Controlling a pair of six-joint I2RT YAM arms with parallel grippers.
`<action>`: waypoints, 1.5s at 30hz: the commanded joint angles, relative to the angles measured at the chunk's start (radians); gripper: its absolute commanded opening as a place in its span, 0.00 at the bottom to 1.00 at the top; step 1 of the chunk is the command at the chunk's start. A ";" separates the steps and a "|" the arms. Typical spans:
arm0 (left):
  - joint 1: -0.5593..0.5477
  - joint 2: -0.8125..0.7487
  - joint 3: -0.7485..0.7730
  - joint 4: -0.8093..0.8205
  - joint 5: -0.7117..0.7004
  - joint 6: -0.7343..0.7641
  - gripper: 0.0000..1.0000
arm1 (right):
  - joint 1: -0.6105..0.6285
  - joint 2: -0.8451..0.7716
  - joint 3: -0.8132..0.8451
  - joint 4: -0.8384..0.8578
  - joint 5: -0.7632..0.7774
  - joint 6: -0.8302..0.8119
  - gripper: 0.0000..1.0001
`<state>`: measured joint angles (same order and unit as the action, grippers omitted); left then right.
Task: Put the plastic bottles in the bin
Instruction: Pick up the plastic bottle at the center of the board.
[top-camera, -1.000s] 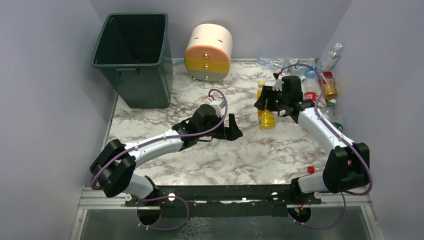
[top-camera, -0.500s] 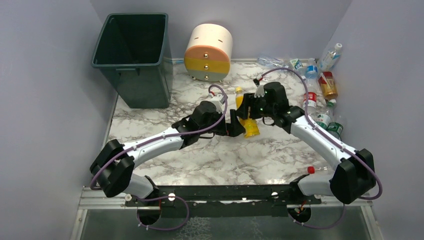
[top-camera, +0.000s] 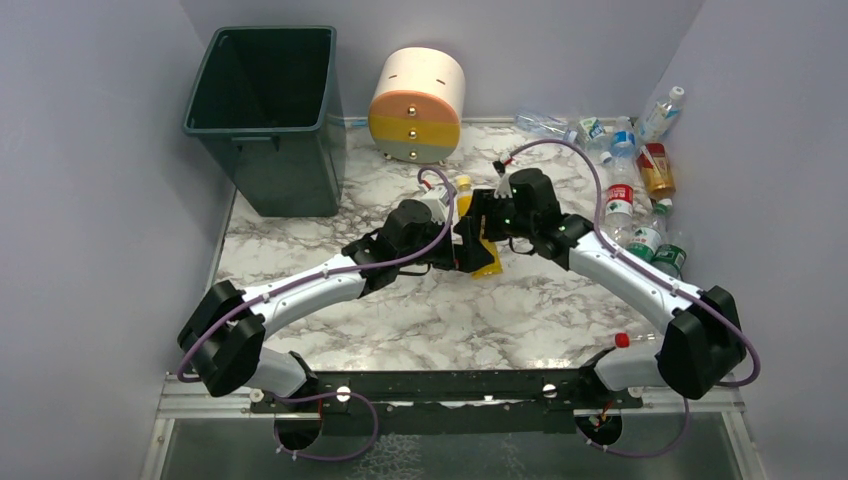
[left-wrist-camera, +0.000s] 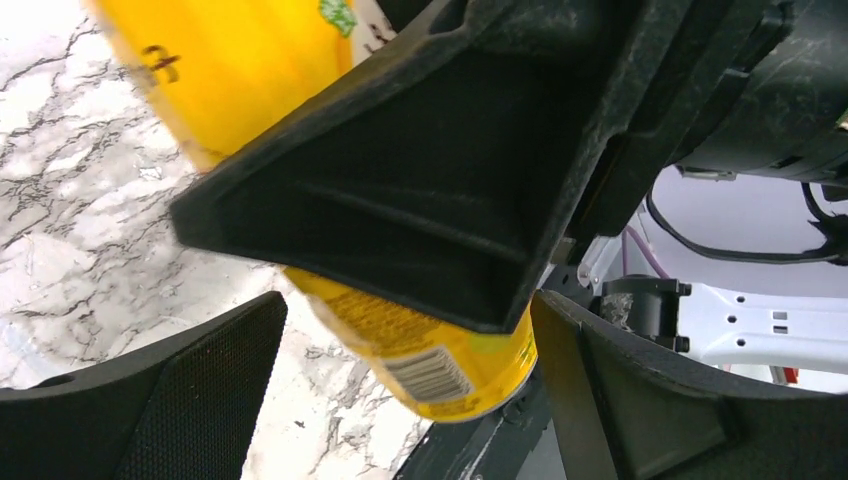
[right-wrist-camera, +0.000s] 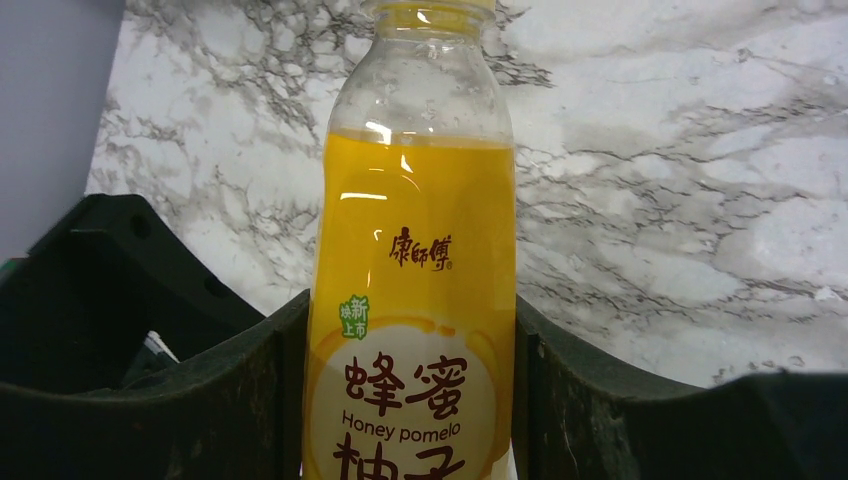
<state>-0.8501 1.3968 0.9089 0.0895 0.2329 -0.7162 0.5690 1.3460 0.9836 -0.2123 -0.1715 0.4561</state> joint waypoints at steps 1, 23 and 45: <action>-0.007 -0.010 0.049 0.034 0.032 -0.013 0.99 | 0.044 0.023 0.052 0.073 0.056 0.057 0.56; -0.012 0.014 0.059 0.028 0.027 -0.021 0.70 | 0.066 0.003 0.041 0.110 0.112 0.096 0.56; -0.012 -0.003 0.039 0.039 0.010 -0.027 0.53 | 0.066 -0.014 0.036 0.112 0.080 0.149 0.99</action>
<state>-0.8555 1.4101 0.9253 0.0822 0.2352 -0.7444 0.6277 1.3521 1.0031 -0.1379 -0.0761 0.5777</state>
